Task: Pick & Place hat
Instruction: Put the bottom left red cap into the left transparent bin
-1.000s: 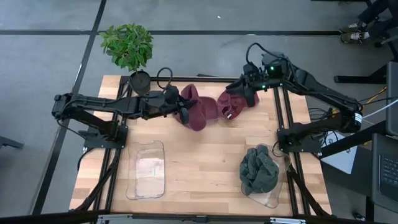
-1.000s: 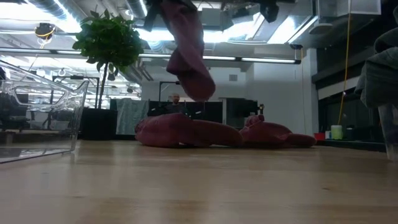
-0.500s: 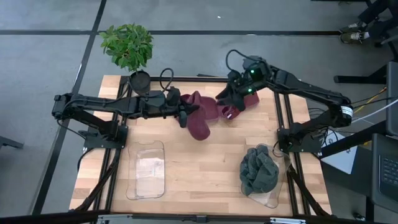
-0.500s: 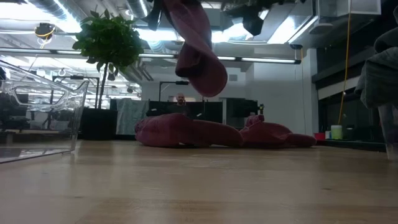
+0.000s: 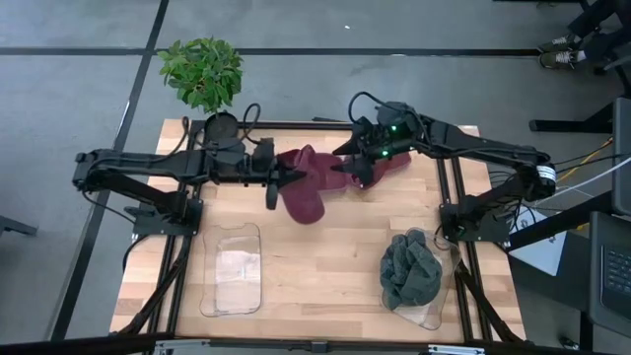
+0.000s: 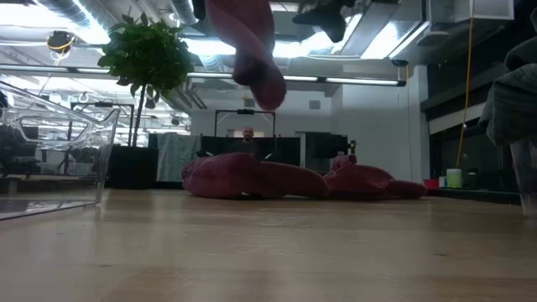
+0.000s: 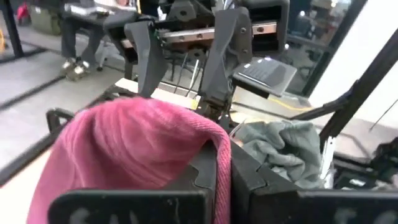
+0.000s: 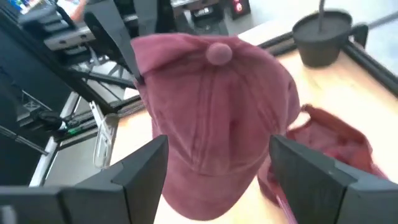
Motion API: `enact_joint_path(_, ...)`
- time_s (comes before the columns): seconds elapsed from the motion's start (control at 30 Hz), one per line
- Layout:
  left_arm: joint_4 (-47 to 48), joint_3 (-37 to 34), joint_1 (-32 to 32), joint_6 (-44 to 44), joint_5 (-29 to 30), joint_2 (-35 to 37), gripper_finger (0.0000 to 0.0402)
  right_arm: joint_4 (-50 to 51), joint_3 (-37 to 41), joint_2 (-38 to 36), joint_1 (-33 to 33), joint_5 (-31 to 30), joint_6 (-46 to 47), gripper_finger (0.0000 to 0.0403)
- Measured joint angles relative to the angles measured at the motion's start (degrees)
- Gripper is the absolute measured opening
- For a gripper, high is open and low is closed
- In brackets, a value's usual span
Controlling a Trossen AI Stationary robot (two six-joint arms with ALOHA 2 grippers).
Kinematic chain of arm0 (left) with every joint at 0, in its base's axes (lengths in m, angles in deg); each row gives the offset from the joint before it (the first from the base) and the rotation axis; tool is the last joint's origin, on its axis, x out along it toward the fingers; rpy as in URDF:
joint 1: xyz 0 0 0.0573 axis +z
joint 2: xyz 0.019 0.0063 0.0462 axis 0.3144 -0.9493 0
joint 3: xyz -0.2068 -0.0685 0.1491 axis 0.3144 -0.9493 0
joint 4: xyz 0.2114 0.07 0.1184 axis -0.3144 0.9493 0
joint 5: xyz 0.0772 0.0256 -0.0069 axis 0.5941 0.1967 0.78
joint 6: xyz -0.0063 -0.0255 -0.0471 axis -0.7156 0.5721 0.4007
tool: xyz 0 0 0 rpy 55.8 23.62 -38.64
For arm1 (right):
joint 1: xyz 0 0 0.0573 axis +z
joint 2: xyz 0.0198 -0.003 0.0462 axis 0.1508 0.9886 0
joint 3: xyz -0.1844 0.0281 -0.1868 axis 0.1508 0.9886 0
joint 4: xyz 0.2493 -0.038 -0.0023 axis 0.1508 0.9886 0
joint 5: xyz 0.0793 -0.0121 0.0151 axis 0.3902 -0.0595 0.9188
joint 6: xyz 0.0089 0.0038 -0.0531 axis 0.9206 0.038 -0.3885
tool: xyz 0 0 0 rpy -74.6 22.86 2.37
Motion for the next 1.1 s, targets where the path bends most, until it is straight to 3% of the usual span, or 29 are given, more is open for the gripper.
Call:
enact_joint_path(0.23,-0.1,0.0,0.0,-6.9,-0.1,0.9,0.0008,-6.2,0.0,3.1,3.7,-2.1,0.6,0.0273)
enact_joint_path(0.5,0.5,0.0,0.0,-14.0,-0.5,1.0,0.0009,-11.4,0.0,9.7,5.4,-6.3,9.0,0.0273)
enact_joint_path(0.83,1.7,0.0,0.0,-17.2,0.1,1.7,0.0008,-26.1,0.0,16.6,5.4,-5.5,13.3,0.0269)
enact_joint_path(0.97,3.3,0.0,0.0,-19.1,2.2,3.2,0.0008,-28.1,0.0,17.0,5.3,-3.6,13.1,0.0216)
enact_joint_path(1.1,6.3,0.0,0.0,-19.7,4.6,5.8,0.0010,-28.3,0.0,16.9,5.3,-3.5,12.1,0.0104)
